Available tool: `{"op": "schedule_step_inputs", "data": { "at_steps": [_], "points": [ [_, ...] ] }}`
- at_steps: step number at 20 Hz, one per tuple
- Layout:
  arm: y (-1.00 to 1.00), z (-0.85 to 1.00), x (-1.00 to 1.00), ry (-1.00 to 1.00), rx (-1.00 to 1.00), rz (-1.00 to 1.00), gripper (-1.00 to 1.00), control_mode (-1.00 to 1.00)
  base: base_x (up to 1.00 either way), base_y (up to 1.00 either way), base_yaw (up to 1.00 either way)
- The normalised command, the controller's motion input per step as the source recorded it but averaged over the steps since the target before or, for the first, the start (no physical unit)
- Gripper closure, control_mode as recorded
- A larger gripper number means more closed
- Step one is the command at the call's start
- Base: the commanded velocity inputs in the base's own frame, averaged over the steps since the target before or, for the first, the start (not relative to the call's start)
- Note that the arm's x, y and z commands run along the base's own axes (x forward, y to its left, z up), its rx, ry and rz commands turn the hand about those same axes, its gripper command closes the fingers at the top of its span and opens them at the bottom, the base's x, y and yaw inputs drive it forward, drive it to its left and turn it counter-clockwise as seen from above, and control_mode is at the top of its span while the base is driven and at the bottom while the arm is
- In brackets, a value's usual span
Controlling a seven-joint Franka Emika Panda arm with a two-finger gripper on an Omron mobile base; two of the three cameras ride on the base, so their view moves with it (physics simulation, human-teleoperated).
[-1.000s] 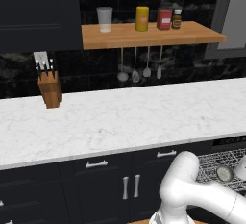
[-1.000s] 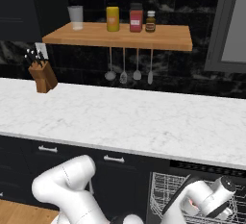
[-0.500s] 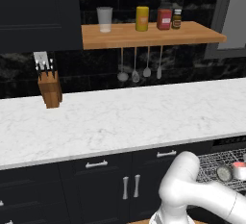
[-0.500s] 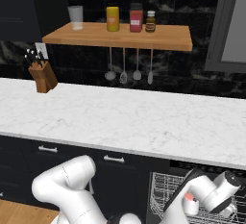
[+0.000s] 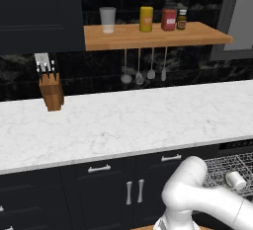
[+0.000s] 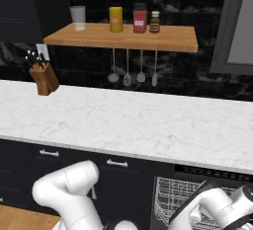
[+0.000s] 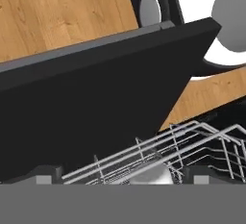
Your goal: Pick up the cup and bowl from the counter, place them in the dishwasher, and close the dishwasher door.
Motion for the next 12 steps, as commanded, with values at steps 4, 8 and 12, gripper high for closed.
{"op": "schedule_step_inputs", "data": {
  "at_steps": [4, 8, 12],
  "points": [
    [0.16, -0.02, -0.79, 0.05, 0.0, 0.28, -1.0, -1.0, 0.0, 0.0, 0.0],
    [0.42, -0.04, -0.42, 0.06, -0.03, 0.29, -1.0, -1.0, 0.0, 0.0, 0.0],
    [0.42, -0.19, -0.01, 0.07, -0.06, 0.28, -1.0, -1.0, 0.0, 0.0, 0.0]
  ]
}}
